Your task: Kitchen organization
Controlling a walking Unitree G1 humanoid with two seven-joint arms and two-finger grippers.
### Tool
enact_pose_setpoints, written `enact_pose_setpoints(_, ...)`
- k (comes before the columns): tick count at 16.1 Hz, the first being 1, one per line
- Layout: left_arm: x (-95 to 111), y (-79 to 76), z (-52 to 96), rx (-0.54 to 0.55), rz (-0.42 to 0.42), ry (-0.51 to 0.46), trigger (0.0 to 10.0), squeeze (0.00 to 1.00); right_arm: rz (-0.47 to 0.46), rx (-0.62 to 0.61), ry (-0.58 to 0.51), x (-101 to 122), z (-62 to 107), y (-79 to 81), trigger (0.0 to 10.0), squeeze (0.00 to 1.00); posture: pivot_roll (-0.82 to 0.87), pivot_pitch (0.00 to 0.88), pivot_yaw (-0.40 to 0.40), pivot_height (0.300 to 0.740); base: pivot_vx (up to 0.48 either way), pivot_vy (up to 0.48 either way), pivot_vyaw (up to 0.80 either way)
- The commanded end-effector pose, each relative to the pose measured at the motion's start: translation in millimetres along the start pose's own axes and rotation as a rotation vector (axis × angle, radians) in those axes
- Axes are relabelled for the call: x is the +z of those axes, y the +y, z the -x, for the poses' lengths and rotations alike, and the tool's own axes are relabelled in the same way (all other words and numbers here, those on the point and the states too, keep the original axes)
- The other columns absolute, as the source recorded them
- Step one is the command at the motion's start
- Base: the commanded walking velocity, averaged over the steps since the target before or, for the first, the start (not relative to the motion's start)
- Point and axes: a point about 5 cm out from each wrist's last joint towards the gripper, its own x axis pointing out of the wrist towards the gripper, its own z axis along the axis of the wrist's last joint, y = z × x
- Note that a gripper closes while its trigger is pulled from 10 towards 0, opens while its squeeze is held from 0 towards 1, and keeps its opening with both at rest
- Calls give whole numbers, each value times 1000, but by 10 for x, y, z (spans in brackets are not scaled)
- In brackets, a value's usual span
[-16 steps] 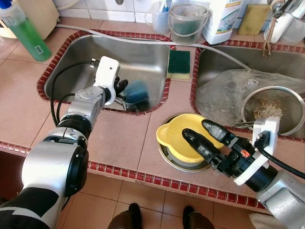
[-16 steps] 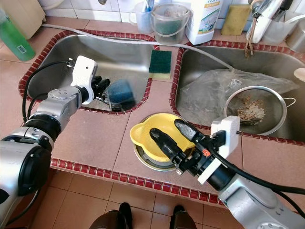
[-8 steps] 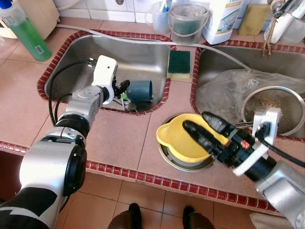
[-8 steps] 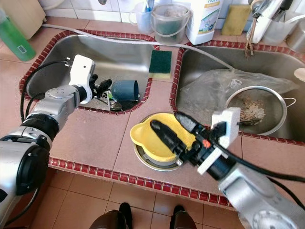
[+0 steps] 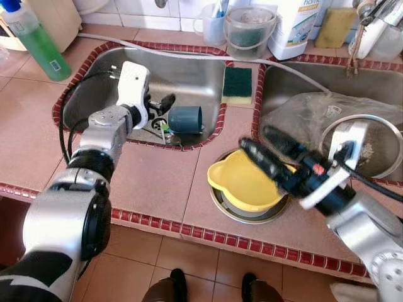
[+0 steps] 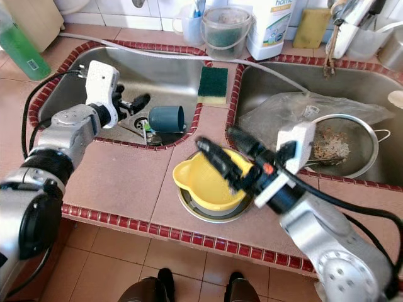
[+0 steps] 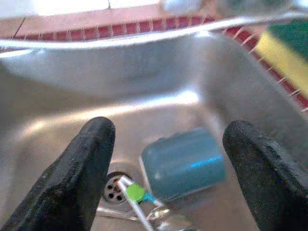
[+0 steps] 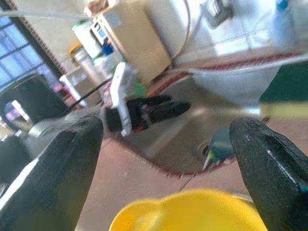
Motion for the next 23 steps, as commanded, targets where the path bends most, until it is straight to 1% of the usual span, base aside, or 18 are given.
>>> enact_pose_setpoints(1,20,71,58,-2,0,-33,10000,1000,8,4,-10,-15,-25,16,10000,0,-145,213,85,740,0,0,0)
enact_pose_setpoints(2,35,73,92,-15,1,-63,10000,1000,36,-10,-22,-7,-46,15,10000,0,-143,208,89,740,0,0,0)
enact_pose_setpoints(3,32,78,138,-18,6,-83,10000,1000,94,-41,-32,2,-69,7,10000,0,-142,200,92,740,0,0,0)
enact_pose_setpoints(4,-8,68,199,-33,21,-89,10000,929,157,-82,-45,8,-98,-1,10000,0,-140,192,93,740,0,0,0)
enact_pose_setpoints(5,-65,42,266,-49,26,-85,10000,0,207,-84,-48,6,-122,32,10000,0,-139,181,97,740,0,0,0)
enact_pose_setpoints(6,-83,32,308,-43,25,-96,10000,0,250,-94,-53,16,-128,43,10000,0,-140,175,99,740,0,0,0)
enact_pose_setpoints(7,-91,10,353,-44,29,-104,10000,0,249,-102,-61,19,-130,43,10000,0,-141,170,102,740,0,0,0)
enact_pose_setpoints(9,-66,-91,485,-74,36,-156,10000,0,260,-130,-85,50,-114,29,10000,0,-136,153,107,740,0,0,0)
enact_pose_setpoints(11,-40,-214,593,-120,-24,-168,10000,0,292,-159,-87,46,-100,2,10000,0,-136,146,109,740,0,0,0)
enact_pose_setpoints(12,12,-342,709,-177,-31,-198,10000,0,324,-197,-86,47,-67,-47,10000,0,-135,141,110,740,0,0,0)
enact_pose_setpoints(13,16,-392,751,-203,-39,-204,10000,0,334,-217,-85,51,-46,-81,10000,0,-135,141,109,740,0,0,0)
enact_pose_setpoints(14,4,-486,841,-248,-65,-207,10000,0,343,-253,-71,47,2,-164,10000,0,-136,140,108,740,0,0,0)
enact_pose_setpoints(15,-4,-549,892,-273,-85,-206,10000,0,370,-267,-37,30,45,-227,10000,0,-136,139,110,740,0,0,0)
enact_pose_setpoints(17,-2,-664,977,-354,-55,-228,10000,0,374,-258,15,-10,130,-305,10000,0,-139,137,116,740,0,0,0)
enact_pose_setpoints(19,10,-803,1093,-446,-46,-232,10000,0,379,-247,59,-37,210,-381,10000,0,-140,134,118,740,0,0,0)
enact_pose_setpoints(20,8,-843,1127,-466,-48,-224,10000,0,382,-243,71,-43,231,-404,10000,0,-142,136,119,740,0,0,0)
enact_pose_setpoints(21,-4,-957,1194,-529,-79,-208,10000,0,362,-224,108,-53,295,-496,10000,0,-145,132,120,740,0,0,0)
enact_pose_setpoints(23,-2,-1033,1229,-565,-95,-210,10000,0,353,-223,127,-51,331,-572,10000,0,-149,131,118,740,0,0,0)
